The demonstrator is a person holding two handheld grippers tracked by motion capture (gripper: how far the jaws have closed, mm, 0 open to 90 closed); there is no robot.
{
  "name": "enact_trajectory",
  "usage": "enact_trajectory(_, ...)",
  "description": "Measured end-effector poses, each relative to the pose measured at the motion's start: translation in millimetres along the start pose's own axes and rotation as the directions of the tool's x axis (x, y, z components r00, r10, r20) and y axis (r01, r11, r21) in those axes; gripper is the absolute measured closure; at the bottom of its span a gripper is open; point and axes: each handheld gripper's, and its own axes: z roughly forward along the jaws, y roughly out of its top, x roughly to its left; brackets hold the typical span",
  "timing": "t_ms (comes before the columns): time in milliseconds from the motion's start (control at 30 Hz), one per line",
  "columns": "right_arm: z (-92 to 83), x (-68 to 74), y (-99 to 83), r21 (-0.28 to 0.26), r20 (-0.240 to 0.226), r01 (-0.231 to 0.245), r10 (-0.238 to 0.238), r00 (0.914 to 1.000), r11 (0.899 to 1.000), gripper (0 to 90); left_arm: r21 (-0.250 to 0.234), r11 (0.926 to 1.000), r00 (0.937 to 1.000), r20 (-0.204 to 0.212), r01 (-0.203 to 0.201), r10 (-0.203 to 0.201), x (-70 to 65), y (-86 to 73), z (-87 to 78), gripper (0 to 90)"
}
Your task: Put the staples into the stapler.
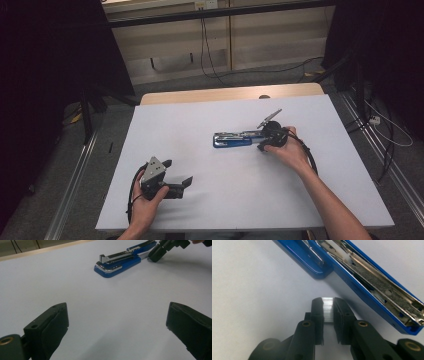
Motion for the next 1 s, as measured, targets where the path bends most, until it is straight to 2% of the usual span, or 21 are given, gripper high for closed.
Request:
enact_trajectory(167, -0.2, -1.8, -2.9, -0.023, -0.01, -0.029, 0.029, 0.9995, 0.999, 79.3, -0.002, 0.9999, 0.9999, -0.005, 0.015, -0.015, 2.3, -0.5, -0.5, 3.9)
enact_trajectory(467, -1.6, -2.3, -4.4, -0.04, -0.036, -0.039, 0.037, 0.9987, 0.998, 79.3, 0.002, 0.9999, 0.9999, 0.004, 0.013, -0.013, 2.1, -0.7, -0.4, 4.0)
enact_trajectory(800, -5.2, -1.0, -3.7, -0.074, -0.06, -0.024, 0.02, 0.998, 0.997, 79.3, 0.006, 0.9996, 0.9996, 0.008, 0.027, -0.027, 3.0, -1.8, -1.8, 4.0)
enact_trajectory(1000, -8.2, 0.1, -3.4, -0.101, -0.069, -0.022, 0.015, 0.9975, 0.995, 79.3, 0.009, 0.9997, 0.9997, 0.011, 0.021, -0.021, 2.8, -1.3, -1.6, 3.9)
